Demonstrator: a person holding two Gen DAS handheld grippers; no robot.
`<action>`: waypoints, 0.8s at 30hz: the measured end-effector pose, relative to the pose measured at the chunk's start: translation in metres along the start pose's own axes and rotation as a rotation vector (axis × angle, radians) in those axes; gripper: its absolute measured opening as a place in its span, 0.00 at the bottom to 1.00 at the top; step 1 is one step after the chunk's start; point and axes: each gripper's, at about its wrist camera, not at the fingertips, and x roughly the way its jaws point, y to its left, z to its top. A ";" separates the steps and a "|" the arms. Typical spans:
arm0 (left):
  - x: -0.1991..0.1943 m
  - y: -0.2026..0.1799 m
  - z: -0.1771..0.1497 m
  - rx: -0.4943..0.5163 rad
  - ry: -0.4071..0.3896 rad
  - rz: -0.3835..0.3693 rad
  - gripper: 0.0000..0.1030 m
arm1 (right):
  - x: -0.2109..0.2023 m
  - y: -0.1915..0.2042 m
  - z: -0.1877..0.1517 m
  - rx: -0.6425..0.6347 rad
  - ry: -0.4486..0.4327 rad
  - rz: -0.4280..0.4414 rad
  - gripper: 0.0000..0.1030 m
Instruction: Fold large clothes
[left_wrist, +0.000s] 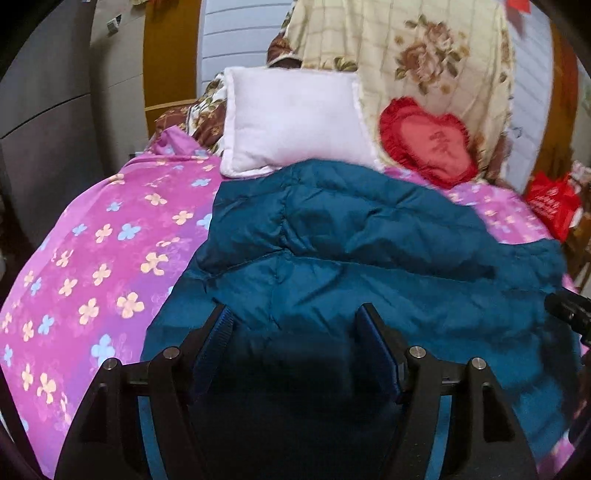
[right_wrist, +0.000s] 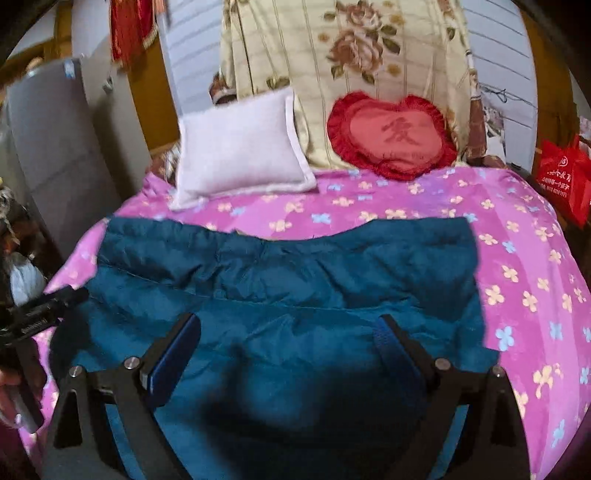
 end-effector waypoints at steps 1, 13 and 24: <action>0.010 0.000 0.001 -0.002 0.013 0.025 0.50 | 0.008 0.001 0.001 0.002 0.020 -0.007 0.94; 0.063 0.002 0.009 -0.060 0.027 0.047 0.50 | 0.102 -0.023 0.006 0.047 0.136 -0.204 0.94; 0.038 0.014 0.010 -0.027 0.043 0.082 0.50 | 0.058 -0.003 0.002 0.060 0.031 -0.102 0.93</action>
